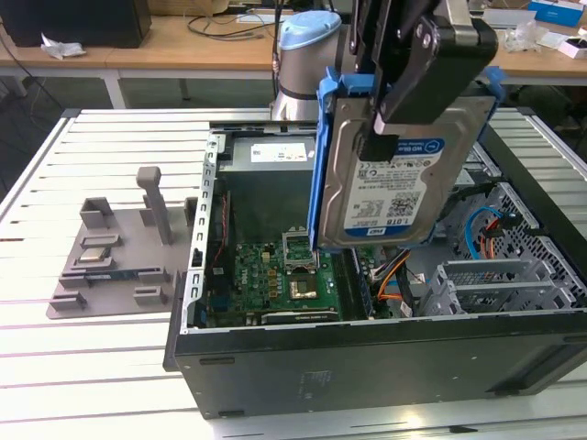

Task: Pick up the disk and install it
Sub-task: 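Pick up the disk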

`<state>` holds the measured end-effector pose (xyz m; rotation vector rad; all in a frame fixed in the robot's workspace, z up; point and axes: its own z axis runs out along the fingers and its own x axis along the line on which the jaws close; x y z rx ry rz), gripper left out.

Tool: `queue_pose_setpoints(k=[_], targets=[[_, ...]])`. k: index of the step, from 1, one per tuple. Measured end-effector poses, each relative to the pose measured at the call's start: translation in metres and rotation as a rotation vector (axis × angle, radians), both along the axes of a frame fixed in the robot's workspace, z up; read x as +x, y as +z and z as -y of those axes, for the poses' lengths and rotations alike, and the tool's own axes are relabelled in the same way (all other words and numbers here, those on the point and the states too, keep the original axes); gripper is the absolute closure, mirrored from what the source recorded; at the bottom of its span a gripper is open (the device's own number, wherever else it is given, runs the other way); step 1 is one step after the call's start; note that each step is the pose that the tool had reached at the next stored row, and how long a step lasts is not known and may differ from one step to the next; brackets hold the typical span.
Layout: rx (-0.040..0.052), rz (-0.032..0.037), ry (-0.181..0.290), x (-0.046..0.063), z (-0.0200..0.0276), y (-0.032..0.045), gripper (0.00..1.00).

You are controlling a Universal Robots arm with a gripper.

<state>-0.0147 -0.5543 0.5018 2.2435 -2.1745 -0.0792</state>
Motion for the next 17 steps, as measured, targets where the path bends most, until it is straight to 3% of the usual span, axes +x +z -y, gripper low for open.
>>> queue_pose_setpoints(k=[1,3,5,7,10,13,17], targets=[[-0.0001,0.0,0.0,0.001,0.0054,-0.0002,0.63],[0.0002,0.0,0.0,0.003,0.0098,-0.0003,0.63],[0.018,-0.0001,0.0,0.008,0.0138,-0.0004,0.63],[0.0259,-0.0001,0.0,0.011,0.0152,-0.0004,0.63],[0.0261,-0.0003,0.0,0.019,0.0153,-0.0005,0.63],[0.026,-0.0005,0.0,0.036,0.0153,-0.0015,0.63],[0.025,-0.0005,0.0,0.045,0.0153,-0.0025,0.63]])
